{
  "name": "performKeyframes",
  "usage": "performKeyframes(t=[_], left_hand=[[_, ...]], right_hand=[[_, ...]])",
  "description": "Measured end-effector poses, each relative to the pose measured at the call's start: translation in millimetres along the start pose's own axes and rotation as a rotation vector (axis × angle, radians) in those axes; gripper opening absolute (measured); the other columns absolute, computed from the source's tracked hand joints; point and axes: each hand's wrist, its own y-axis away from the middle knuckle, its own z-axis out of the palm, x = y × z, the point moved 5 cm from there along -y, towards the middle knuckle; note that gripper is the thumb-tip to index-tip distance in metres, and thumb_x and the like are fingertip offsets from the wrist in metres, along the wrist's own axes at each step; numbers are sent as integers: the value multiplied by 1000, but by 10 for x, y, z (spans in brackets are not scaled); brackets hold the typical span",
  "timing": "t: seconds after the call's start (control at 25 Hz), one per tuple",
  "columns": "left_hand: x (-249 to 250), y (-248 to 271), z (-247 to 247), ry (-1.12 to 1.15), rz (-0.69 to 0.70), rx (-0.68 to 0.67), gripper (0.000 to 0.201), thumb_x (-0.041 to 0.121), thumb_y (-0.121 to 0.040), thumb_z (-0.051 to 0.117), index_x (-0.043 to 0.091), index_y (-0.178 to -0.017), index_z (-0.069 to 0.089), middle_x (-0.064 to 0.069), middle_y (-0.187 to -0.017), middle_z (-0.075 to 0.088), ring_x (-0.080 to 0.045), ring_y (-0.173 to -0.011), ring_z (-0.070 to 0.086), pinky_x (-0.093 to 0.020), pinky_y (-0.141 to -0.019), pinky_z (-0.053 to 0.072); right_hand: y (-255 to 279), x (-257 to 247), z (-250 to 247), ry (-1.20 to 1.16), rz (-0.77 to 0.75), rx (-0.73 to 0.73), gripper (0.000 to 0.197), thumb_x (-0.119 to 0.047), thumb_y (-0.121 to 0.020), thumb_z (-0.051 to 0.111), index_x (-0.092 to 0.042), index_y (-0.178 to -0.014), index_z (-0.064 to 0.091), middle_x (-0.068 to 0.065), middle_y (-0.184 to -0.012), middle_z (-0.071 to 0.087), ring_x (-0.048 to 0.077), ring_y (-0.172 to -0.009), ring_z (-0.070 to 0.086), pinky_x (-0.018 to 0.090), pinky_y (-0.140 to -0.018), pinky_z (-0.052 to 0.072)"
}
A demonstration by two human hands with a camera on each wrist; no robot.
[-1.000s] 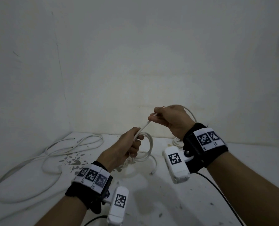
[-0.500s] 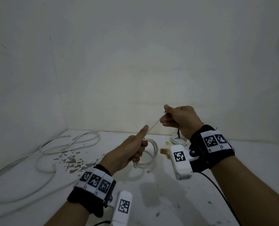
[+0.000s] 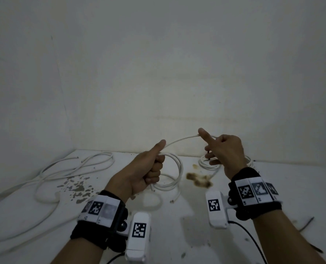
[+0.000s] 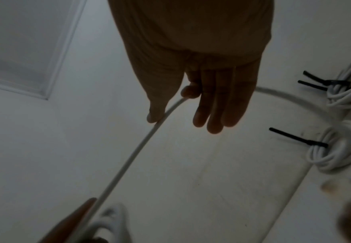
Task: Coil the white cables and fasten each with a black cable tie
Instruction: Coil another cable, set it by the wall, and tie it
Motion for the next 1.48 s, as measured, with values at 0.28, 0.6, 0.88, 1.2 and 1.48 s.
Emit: performKeyframes(t=[0.28, 0.6, 0.88, 1.2, 1.48], left_hand=[[128, -108, 70, 326, 17, -126, 50, 56, -91, 49, 25, -59, 26, 11, -36, 15, -4, -26, 13, -15, -32, 10], [-112, -230, 80, 328, -47, -98, 52, 59, -91, 48, 24, -57, 30, 10, -41, 14, -5, -29, 11, -18, -35, 8], [-223, -365, 50, 443, -5, 35, 53, 59, -94, 47, 22, -58, 33, 9, -42, 15, -6, -30, 12, -18, -31, 12], [-245, -394, 17, 552, 87, 244, 55, 58, -95, 47, 19, -57, 38, 6, -44, 18, -8, -33, 14, -18, -32, 17], [-328, -443, 39, 538, 17, 175, 55, 58, -91, 53, 21, -56, 34, 6, -44, 18, -8, -33, 15, -19, -31, 16]], right_hand=[[-75, 463, 73, 298, -1, -212, 28, -28, -87, 76, -9, -105, 66, 16, -83, 71, 23, -57, 64, 37, -54, 57], [43, 828, 157, -47, 274, -275, 40, -33, -106, 43, 4, -101, 58, 24, -77, 72, 33, -63, 70, 39, -53, 61], [239, 407, 298, -442, 368, -310, 40, -35, -106, 42, -5, -84, 55, 16, -66, 70, 25, -55, 70, 33, -50, 59], [500, 287, 631, -366, 253, -570, 20, 5, -86, 68, -6, -92, 53, 18, -82, 70, 31, -75, 71, 42, -80, 59], [645, 256, 742, -264, 280, -676, 22, 1, -84, 71, -12, -81, 53, 1, -57, 51, 17, -57, 57, 44, -83, 52]])
